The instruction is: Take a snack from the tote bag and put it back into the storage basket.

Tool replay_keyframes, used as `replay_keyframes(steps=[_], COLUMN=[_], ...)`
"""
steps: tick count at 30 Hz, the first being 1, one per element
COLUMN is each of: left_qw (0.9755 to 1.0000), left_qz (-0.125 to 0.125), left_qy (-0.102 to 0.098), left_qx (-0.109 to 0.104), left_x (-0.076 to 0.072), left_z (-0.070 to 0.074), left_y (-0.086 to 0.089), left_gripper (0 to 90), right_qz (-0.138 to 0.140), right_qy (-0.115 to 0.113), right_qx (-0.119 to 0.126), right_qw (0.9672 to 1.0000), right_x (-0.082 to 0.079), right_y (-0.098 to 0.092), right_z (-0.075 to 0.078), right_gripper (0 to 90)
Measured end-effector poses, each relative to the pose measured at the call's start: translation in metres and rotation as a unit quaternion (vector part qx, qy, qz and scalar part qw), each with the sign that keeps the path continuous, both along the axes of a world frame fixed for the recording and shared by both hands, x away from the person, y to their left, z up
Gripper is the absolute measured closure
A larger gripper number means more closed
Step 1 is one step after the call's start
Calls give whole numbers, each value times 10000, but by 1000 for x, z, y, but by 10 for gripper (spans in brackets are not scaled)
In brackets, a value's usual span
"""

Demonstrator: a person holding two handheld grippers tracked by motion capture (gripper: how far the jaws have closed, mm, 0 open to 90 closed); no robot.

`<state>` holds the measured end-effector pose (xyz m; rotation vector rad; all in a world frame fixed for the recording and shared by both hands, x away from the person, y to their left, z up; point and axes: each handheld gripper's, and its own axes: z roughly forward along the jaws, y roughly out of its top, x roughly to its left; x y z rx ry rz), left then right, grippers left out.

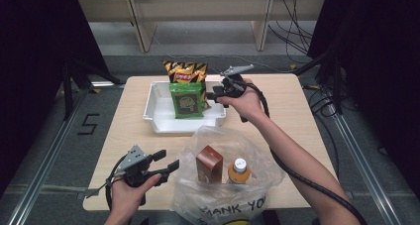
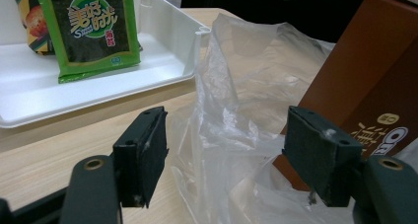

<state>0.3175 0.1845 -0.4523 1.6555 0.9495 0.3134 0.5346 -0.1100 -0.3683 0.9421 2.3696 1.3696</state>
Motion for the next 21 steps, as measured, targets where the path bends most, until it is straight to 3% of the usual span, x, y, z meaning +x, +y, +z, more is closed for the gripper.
replay_keyframes(steps=[2,5,7,9,11,12,17,20,21], left_qw=[9999,9999,9999,9998,9997,9997,9996,9997,9995], left_qz=[-27,-47,-43,-45,-57,-56,-96,-144,-167], left_qy=[43,-90,-119,-140,-185,-192,-218,-183,-198], left_qx=[-102,-83,-108,-140,-125,-130,-146,-125,-168], left_x=[-2,-1,-2,-4,-5,-6,-8,-7,-6], left_z=[2,5,8,10,14,15,16,14,13], left_y=[-1,2,1,0,-2,-3,-5,-5,-6], left_gripper=[324,319,309,295,282,277,271,275,276], right_qz=[12,-83,-111,-230,-164,-248,-162,-86,-107], right_qy=[-15,-19,-78,2,-85,-43,-46,-177,-112], right_qx=[-36,138,74,235,122,266,353,330,316], right_qw=[10000,9999,9999,9995,9998,9993,9992,9993,9994], right_x=[-6,-16,-22,-30,-35,-38,-57,-68,-74], right_y=[-8,-16,-23,-27,-36,-37,-51,-58,-60], right_z=[3,6,6,7,7,8,9,9,10], right_gripper=[545,524,501,487,483,482,495,495,494])
